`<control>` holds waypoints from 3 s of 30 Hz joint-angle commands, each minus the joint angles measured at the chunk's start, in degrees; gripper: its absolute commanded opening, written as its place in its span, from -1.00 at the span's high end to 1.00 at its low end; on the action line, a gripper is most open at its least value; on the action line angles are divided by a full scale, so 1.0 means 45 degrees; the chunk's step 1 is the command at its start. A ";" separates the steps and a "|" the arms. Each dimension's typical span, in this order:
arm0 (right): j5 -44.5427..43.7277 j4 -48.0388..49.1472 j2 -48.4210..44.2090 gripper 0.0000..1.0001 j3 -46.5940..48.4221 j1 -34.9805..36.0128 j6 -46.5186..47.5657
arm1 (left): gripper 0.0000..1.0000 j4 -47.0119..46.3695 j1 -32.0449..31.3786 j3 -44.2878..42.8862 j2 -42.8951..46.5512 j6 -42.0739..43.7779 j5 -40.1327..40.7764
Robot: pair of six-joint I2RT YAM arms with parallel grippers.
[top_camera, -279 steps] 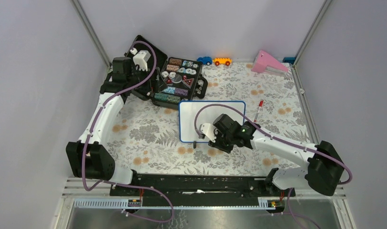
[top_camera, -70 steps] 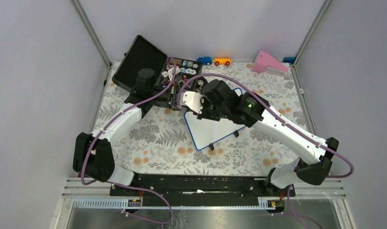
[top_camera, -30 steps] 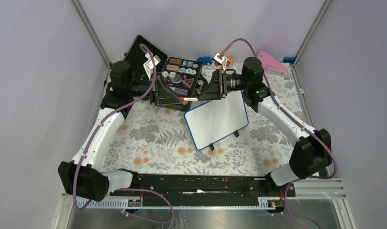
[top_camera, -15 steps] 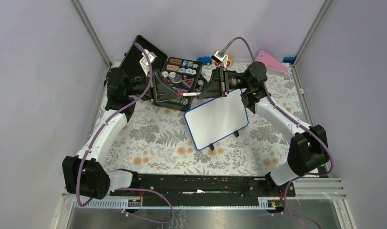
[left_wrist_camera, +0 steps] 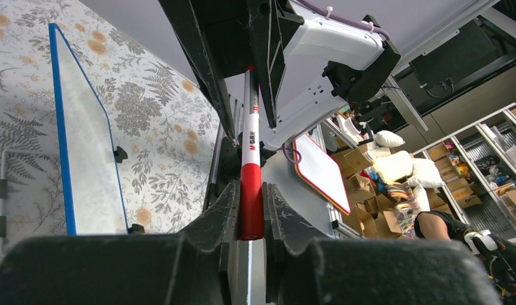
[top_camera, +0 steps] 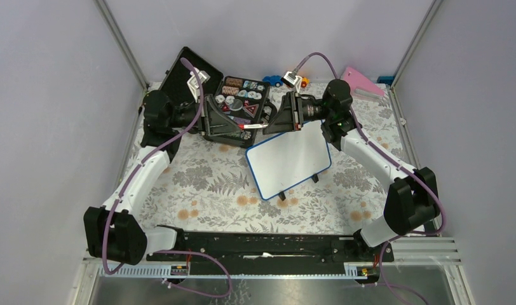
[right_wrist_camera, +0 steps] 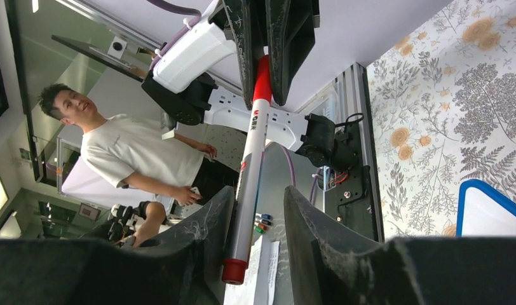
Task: Write a sentence on the whiteboard
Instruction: Open the whiteboard marker from the pen cap, then place the pen cap at the center of the board.
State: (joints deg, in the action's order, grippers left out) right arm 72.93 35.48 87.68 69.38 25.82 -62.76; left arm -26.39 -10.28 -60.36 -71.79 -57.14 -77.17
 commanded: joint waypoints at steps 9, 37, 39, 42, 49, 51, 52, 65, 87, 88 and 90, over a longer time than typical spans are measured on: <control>-0.0249 -0.0532 -0.0407 0.17 0.0811 0.0023 0.0681 | 1.00 0.1218 0.0000 -0.0224 0.0172 0.1262 0.0101; -0.0796 -0.3565 -0.0291 0.24 0.1545 0.0325 0.3001 | 1.00 0.2269 -0.0152 -0.0420 0.0094 0.1742 0.0571; -0.0834 -0.3755 -0.0270 0.26 0.1592 0.0333 0.3141 | 1.00 0.2287 -0.0157 -0.0397 0.0113 0.1761 0.0616; -0.0844 -0.3934 -0.0264 0.27 0.1715 0.0333 0.3244 | 1.00 0.2300 -0.0174 -0.0415 0.0112 0.1742 0.0630; -0.0835 -0.4100 -0.0274 0.74 0.1592 0.0373 0.3458 | 1.00 0.2356 -0.0175 -0.0249 0.0269 0.1799 0.0588; -0.0820 -0.4109 -0.0284 0.92 0.1603 0.0375 0.3487 | 1.00 0.2402 -0.0170 -0.0241 0.0250 0.1815 0.0566; -0.0791 -0.4125 -0.0285 1.00 0.1626 0.0365 0.3506 | 1.00 0.2422 -0.0165 -0.0235 0.0248 0.1846 0.0554; -0.0478 -0.4476 -0.0851 1.00 0.1181 -0.1574 0.3675 | 1.00 0.4114 0.1416 -0.0028 0.0836 0.3047 -0.0507; -0.0423 -0.8166 -0.1159 1.00 0.1991 -0.2672 0.7048 | 1.00 1.7880 0.2577 -0.0491 -0.0953 1.8508 0.8879; -0.0493 -0.8633 -0.1137 1.00 0.2075 -0.2655 0.7426 | 1.00 1.7567 0.2561 -0.0058 -0.0899 1.8542 0.9440; -0.0671 -0.9424 -0.1126 1.00 0.2223 -0.2656 0.8281 | 1.00 1.6857 0.2412 0.0770 -0.0748 1.8518 1.0564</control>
State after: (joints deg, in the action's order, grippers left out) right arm 70.98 2.24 83.99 75.83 14.09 -35.31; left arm 47.59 1.48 -61.95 -76.14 16.82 -45.19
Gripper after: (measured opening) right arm 0.187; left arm 0.139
